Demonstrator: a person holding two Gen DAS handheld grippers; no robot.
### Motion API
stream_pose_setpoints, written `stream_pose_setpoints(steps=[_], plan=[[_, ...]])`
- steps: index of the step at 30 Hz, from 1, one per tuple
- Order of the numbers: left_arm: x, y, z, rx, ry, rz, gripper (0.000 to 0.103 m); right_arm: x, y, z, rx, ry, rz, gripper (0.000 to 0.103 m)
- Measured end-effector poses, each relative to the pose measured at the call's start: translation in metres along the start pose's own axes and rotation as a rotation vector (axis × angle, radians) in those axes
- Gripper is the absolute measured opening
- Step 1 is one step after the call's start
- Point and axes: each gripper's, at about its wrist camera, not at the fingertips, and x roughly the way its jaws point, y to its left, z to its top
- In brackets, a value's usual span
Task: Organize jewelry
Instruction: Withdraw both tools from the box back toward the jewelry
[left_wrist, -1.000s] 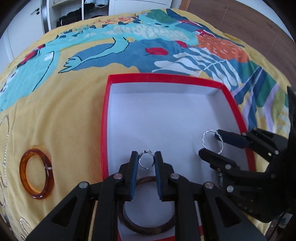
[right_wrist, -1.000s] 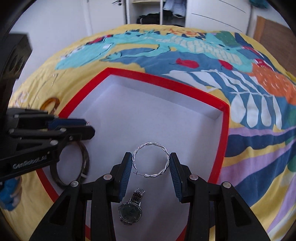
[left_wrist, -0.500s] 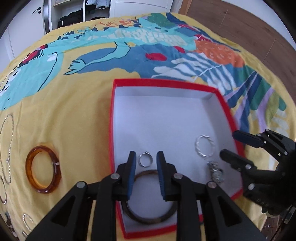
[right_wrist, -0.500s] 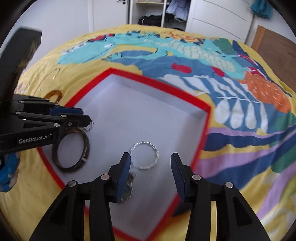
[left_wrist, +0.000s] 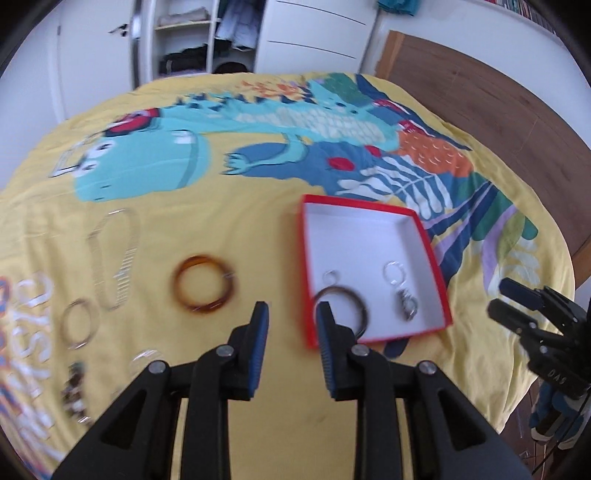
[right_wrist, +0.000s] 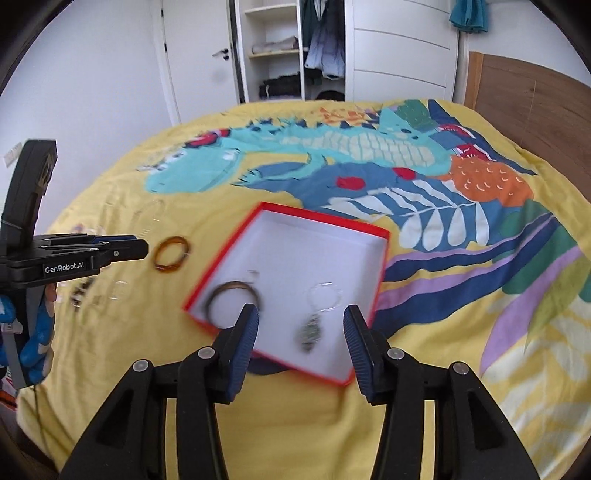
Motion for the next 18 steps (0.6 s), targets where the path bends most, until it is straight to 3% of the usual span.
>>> stream_pose_setpoints(steps=[11, 18], plan=[[-0.116, 0.113, -0.069, -0.108, -0.053, 0.205, 0.027, -0.06, 0.068, -0.031, 0.016, -0.044, 0.077, 0.048], [-0.166, 0.166, -0.112, -0.194, -0.08, 0.257, 0.027, -0.086, 0.106, -0.043, 0.003, -0.067, 0.099, 0.048]])
